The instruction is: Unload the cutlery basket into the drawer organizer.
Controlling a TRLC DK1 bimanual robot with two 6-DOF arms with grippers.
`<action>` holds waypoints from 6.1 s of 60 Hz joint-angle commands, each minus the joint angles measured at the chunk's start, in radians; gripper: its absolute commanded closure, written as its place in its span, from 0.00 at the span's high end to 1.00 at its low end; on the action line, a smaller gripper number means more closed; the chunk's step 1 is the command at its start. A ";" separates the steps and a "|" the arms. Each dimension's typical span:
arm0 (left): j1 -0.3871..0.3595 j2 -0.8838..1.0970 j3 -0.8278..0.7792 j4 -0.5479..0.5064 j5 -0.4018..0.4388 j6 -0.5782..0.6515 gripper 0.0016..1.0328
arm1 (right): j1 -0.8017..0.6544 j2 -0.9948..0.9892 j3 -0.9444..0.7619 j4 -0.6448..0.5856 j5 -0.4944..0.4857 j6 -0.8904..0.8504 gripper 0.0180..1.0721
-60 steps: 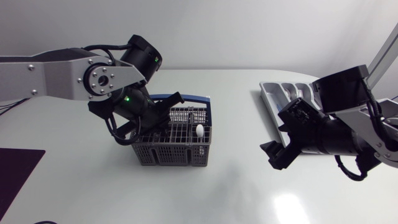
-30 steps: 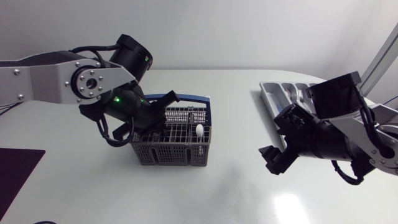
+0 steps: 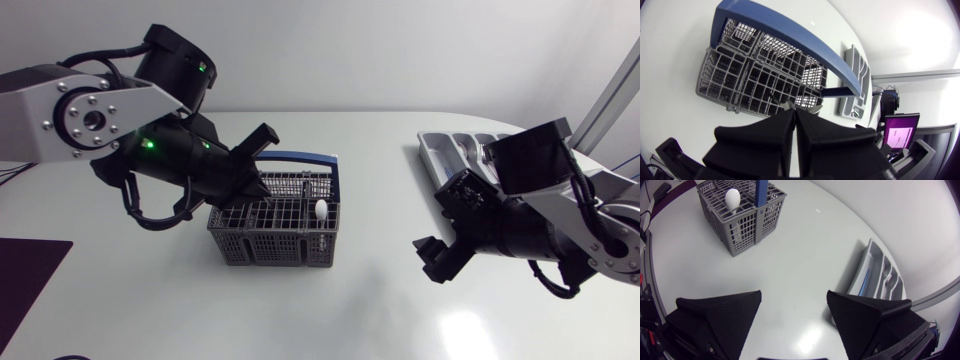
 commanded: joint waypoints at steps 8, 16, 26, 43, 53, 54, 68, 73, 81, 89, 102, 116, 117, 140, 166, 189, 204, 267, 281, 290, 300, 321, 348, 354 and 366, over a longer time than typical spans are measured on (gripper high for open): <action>0.016 -0.070 -0.012 -0.017 0.021 0.010 0.03 | 0.012 0.012 -0.021 0.011 0.014 0.024 0.89; 0.015 -0.129 0.002 -0.057 0.021 0.012 0.03 | 0.019 0.012 -0.021 0.010 0.019 0.024 0.89; 0.012 -0.177 0.003 -0.077 0.019 0.018 0.03 | 0.028 0.012 -0.017 0.010 0.022 0.024 0.89; -0.027 -0.260 -0.006 -0.085 0.021 0.062 0.03 | 0.037 -0.021 -0.013 0.007 0.016 0.013 0.89; -0.090 -0.289 -0.036 -0.087 0.053 0.159 0.03 | 0.037 -0.101 -0.008 -0.008 -0.104 -0.025 0.90; -0.100 -0.290 -0.041 -0.087 0.071 0.179 0.03 | 0.037 -0.109 -0.007 -0.012 -0.118 -0.030 0.90; -0.166 -0.249 -0.067 -0.082 0.208 0.325 0.03 | 0.039 -0.190 -0.028 -0.047 -0.325 -0.117 0.93; -0.189 -0.221 -0.070 -0.080 0.248 0.374 0.03 | 0.045 -0.219 -0.037 -0.062 -0.389 -0.151 0.93; -0.244 -0.172 -0.066 -0.074 0.309 0.446 0.03 | 0.097 -0.248 -0.042 -0.087 -0.470 -0.182 0.93; -0.264 -0.126 -0.052 -0.076 0.386 0.486 0.03 | 0.195 -0.256 -0.048 -0.074 -0.483 -0.182 0.93; -0.287 -0.102 -0.036 -0.082 0.464 0.518 0.03 | 0.301 -0.195 -0.042 -0.033 -0.470 -0.163 0.88; -0.287 -0.093 -0.033 -0.079 0.464 0.522 0.03 | 0.356 -0.136 -0.033 0.027 -0.434 -0.123 0.59; -0.287 -0.093 -0.033 -0.079 0.466 0.522 0.03 | 0.358 -0.133 -0.033 0.030 -0.434 -0.120 0.57; -0.284 -0.088 -0.030 -0.076 0.466 0.524 0.03 | 0.381 -0.097 -0.034 0.064 -0.392 -0.094 0.14; -0.234 -0.079 0.017 -0.082 0.496 0.481 0.67 | 0.381 -0.106 -0.042 0.025 -0.394 -0.090 0.05; -0.065 -0.025 0.129 0.019 0.501 0.320 0.96 | 0.261 -0.189 -0.065 -0.120 -0.398 -0.208 0.05; -0.068 0.026 0.146 -0.014 0.318 0.337 0.96 | -0.052 -0.235 -0.079 -0.166 -0.478 -0.372 0.05; -0.132 0.125 0.089 -0.048 0.081 0.460 0.96 | -0.945 0.500 0.124 0.384 -0.332 -1.053 0.06; -0.136 0.134 0.088 -0.051 0.078 0.464 0.96 | -0.962 0.628 0.130 0.533 -0.256 -1.110 0.14; -0.136 0.144 0.094 -0.056 0.076 0.464 0.96 | -0.951 0.640 0.090 0.578 -0.233 -1.134 0.43; -0.137 0.161 0.105 -0.067 0.075 0.464 0.96 | -0.949 0.603 0.070 0.574 -0.231 -1.130 0.75; -0.142 0.179 0.152 -0.110 0.030 0.498 0.96 | -0.934 0.433 0.038 0.519 -0.242 -1.025 0.95; -0.120 0.248 0.244 -0.191 -0.019 0.745 0.96 | -0.684 0.069 0.041 0.088 -0.328 -0.769 0.95; -0.122 0.256 0.241 -0.191 -0.019 0.792 0.96 | -0.607 0.019 0.044 0.015 -0.340 -0.697 0.95; -0.120 0.266 0.230 -0.182 -0.019 0.872 0.96 | -0.451 -0.044 0.058 -0.084 -0.368 -0.533 0.95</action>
